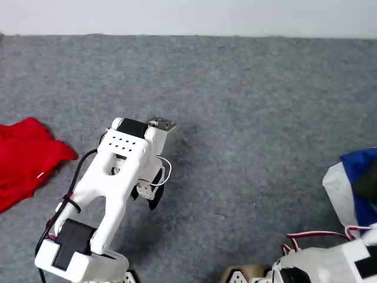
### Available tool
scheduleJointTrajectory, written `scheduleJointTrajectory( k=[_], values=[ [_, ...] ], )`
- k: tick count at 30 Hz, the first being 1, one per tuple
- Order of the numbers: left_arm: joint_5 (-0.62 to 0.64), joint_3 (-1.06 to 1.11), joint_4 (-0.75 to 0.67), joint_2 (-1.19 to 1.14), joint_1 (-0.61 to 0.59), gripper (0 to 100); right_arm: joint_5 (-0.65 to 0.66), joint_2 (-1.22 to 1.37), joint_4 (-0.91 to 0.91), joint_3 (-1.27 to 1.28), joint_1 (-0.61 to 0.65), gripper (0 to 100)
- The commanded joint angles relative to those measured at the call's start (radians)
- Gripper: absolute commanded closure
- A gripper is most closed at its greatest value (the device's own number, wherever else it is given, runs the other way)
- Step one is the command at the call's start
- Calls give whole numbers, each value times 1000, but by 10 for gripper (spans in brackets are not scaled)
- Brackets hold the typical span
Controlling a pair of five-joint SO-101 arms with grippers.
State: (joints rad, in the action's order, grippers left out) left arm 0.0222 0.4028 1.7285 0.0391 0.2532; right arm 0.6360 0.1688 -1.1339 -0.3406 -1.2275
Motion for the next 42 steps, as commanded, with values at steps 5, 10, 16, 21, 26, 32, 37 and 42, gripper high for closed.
scheduleJointTrajectory(
  k=[5,10,16,21,26,32,37,42],
  values=[
    [-9,-4,23,37,-8,838,5,-58,21,-60,65,593],
    [-14,-25,23,44,-11,838,2,-114,-62,-57,166,601],
    [-91,-305,26,44,-285,837,0,-213,-389,-58,453,666],
    [-117,-435,29,43,-562,835,-126,-231,-654,-54,777,687],
    [-269,-435,26,35,-827,833,-219,-243,-664,-40,1015,686],
    [-423,-438,0,-8,-1010,833,-224,-237,-664,-32,1188,685],
    [-427,-453,-98,-141,-1151,800,-222,-176,-664,51,1225,685],
    [-433,-535,-209,-307,-1249,783,-219,-145,-664,155,1150,685]
  ],
)
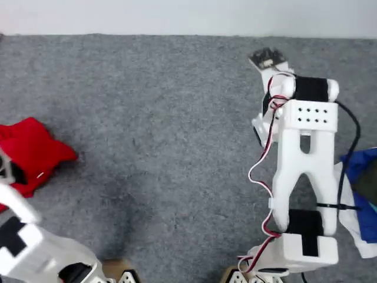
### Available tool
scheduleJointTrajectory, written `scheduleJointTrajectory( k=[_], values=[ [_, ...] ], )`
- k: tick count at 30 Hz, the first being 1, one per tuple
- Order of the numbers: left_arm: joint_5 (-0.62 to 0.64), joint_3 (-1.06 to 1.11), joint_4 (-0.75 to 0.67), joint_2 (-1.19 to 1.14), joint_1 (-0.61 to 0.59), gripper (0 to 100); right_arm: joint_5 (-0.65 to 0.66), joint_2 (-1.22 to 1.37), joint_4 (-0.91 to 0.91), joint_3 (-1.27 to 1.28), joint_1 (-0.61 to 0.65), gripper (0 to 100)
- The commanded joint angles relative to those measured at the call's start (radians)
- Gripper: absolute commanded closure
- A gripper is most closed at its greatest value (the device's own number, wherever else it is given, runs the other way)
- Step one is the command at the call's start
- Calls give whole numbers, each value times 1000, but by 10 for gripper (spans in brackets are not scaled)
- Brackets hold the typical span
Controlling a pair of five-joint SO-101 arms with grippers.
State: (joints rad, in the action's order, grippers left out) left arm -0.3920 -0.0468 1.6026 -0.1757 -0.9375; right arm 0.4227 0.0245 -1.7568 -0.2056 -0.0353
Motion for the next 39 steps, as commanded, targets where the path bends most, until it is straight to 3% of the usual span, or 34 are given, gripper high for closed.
scheduleJointTrajectory(
  k=[1,7,12,15,20,24,28,39],
  values=[
    [-20,-101,-91,-132,-58,783,-6,1,-41,34,-54,685],
    [-20,-226,-84,-365,-37,805,-6,-1,-41,100,-88,686],
    [-84,-358,68,-508,32,986,-8,7,-39,180,-93,686],
    [-137,-395,155,-560,98,987,-6,7,-39,219,-93,687],
    [-69,-346,157,-502,176,988,-6,5,-39,262,-93,688],
    [-69,-186,157,-347,293,988,-6,5,-38,296,-93,688],
    [-69,42,157,-124,482,988,-6,5,-38,324,-93,688],
    [-68,550,157,540,1226,988,-5,5,-38,387,-94,688]
  ],
)
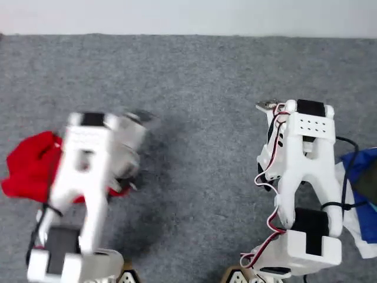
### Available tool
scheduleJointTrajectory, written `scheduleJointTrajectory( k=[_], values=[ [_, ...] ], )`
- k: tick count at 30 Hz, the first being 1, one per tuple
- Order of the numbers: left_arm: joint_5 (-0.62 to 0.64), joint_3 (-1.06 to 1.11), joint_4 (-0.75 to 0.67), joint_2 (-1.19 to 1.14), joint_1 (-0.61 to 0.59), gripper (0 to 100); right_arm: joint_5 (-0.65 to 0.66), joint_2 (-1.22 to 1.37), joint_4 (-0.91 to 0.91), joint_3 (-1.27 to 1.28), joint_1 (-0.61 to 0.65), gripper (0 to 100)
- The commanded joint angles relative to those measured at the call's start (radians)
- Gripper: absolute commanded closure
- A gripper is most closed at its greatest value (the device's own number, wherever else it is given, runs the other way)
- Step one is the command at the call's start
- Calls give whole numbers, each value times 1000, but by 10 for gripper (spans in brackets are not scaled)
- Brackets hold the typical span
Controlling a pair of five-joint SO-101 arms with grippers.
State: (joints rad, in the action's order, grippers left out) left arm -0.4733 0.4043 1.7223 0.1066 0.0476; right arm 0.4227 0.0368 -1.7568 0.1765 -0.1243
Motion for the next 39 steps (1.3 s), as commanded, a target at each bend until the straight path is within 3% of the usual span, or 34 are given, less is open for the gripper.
scheduleJointTrajectory(
  k=[1,5,8,12,18,22,26,31,39],
  values=[
    [14,105,37,321,293,988,-5,-7,-38,12,-5,688],
    [15,48,35,549,439,988,-5,-7,-38,28,-4,688],
    [83,-54,35,643,443,987,-5,-7,-38,28,-4,688],
    [249,-163,35,654,308,972,-5,-7,-38,28,2,688],
    [264,-168,35,652,181,753,-5,-10,-36,25,2,679],
    [370,-171,35,654,109,718,-5,-12,-36,23,4,568],
    [374,-174,35,658,-3,718,-5,-12,-36,21,18,483],
    [342,-166,35,654,-261,718,-6,-16,-36,20,197,483],
    [-21,-53,35,660,-690,720,-8,10,-36,-114,624,483]
  ],
)
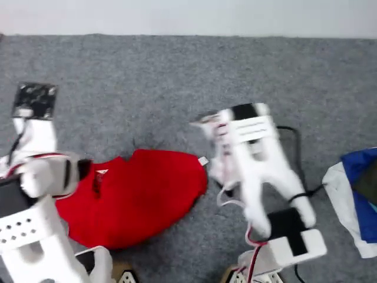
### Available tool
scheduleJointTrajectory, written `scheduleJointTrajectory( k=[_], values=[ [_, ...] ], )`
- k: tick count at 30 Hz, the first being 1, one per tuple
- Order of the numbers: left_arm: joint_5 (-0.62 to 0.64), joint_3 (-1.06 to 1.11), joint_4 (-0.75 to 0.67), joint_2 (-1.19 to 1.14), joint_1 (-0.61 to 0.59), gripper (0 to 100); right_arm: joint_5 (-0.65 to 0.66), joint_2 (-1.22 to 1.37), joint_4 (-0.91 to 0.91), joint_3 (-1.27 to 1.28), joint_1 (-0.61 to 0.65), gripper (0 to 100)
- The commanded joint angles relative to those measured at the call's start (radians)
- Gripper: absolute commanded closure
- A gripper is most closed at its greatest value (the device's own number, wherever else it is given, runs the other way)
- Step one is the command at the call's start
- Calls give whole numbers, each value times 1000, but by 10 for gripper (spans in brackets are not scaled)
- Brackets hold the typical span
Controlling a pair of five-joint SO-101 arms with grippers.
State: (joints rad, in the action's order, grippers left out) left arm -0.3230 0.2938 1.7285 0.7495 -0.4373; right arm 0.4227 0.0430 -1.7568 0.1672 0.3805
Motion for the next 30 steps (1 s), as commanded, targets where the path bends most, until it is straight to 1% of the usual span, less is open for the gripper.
scheduleJointTrajectory(
  k=[1,4,7,9,12,14,16,18,19,21,23,24,26,27,29,30],
  values=[
    [-219,88,29,17,-265,720,-6,12,-38,-133,153,483],
    [-358,162,29,14,-431,720,-6,30,-39,-173,252,483],
    [-453,203,29,12,-574,720,-3,39,-41,-172,360,483],
    [-503,229,29,11,-666,720,28,61,-38,-173,420,483],
    [-572,278,29,11,-770,720,89,150,-36,-176,455,483],
    [-614,308,26,11,-807,720,101,239,-19,-180,452,483],
    [-626,326,3,12,-821,720,101,335,-1,-180,433,488],
    [-624,331,-17,12,-824,720,101,418,4,-180,412,545],
    [-624,329,-21,12,-824,720,101,452,2,-180,401,602],
    [-624,326,-21,18,-824,720,101,499,4,-180,381,759],
    [-624,331,-18,18,-824,720,98,518,7,-180,354,950],
    [-623,331,-18,18,-824,720,97,519,7,-187,337,998],
    [-623,331,-18,17,-824,720,101,518,-12,-210,288,935],
    [-623,331,-18,12,-822,720,101,516,-28,-232,263,943],
    [-623,331,-18,12,-821,720,103,501,-39,-273,188,998],
    [-623,331,-18,12,-821,720,103,489,-39,-290,139,985]
  ],
)
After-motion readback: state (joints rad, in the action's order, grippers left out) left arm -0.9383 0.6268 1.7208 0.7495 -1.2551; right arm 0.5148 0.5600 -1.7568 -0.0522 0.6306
